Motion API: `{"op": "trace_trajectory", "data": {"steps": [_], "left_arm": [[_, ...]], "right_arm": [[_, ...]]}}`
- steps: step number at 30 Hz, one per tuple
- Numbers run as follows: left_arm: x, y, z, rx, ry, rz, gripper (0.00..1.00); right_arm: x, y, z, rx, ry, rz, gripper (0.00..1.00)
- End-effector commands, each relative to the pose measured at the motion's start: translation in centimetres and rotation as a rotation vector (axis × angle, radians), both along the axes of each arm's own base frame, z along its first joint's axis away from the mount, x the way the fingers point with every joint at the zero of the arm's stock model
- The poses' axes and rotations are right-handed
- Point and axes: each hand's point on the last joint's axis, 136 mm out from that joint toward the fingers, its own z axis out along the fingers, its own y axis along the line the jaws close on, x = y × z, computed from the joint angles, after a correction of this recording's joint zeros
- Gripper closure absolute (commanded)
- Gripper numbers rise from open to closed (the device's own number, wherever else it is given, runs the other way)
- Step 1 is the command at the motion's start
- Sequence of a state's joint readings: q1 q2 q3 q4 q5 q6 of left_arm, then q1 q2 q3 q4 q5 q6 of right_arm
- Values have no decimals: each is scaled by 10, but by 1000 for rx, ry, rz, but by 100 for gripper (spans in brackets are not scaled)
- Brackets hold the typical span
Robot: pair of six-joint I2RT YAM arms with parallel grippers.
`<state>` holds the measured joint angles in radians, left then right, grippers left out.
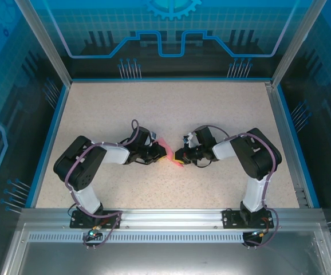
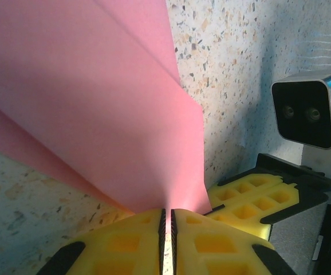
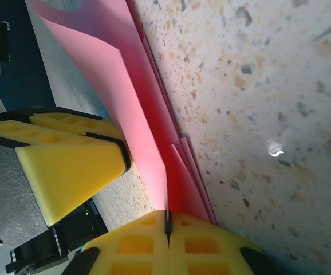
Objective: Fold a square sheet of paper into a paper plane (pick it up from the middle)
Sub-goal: Fold the wing for the fifth time at the center of the table.
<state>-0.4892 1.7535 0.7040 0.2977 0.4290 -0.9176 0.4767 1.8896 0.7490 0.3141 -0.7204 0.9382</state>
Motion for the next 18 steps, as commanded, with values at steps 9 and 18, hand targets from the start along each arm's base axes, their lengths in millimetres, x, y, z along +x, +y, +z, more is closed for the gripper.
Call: {"op": "trace_trajectory", "data": {"steps": [9,18], "left_arm": [[-1,-8,13,-38,-59,-36,86],[-4,-4,-7,15,25,-19,88]], "right_arm": [[-13,-18,-32,-130,95,16,99],[-13,-16,-33,-138,97,24,99]]}}
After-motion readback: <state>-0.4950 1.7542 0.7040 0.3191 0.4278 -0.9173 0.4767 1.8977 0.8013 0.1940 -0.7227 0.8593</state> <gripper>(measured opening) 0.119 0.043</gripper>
